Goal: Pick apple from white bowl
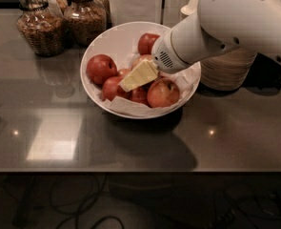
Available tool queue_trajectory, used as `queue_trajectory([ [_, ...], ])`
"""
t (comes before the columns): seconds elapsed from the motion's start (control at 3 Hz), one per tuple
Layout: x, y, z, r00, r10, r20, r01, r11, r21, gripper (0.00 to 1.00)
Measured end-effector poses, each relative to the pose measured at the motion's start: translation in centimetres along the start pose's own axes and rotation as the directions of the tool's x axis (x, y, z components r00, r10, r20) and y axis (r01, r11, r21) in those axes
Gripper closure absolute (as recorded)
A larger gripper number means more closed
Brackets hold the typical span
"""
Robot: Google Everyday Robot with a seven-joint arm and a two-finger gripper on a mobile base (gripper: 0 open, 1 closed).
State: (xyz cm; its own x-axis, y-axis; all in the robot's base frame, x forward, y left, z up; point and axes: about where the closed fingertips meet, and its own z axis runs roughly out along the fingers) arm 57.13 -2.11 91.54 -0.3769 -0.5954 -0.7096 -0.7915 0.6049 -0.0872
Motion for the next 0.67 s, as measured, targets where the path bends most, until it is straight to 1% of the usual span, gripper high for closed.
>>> queue_trajectory([
  [0.33,0.0,0.0,0.0,1.0,0.0,0.0,0.0,1.0,0.0,0.27],
  [0.67,0.0,0.0,0.0,1.0,0.0,0.0,0.0,1.0,0.0,0.46],
])
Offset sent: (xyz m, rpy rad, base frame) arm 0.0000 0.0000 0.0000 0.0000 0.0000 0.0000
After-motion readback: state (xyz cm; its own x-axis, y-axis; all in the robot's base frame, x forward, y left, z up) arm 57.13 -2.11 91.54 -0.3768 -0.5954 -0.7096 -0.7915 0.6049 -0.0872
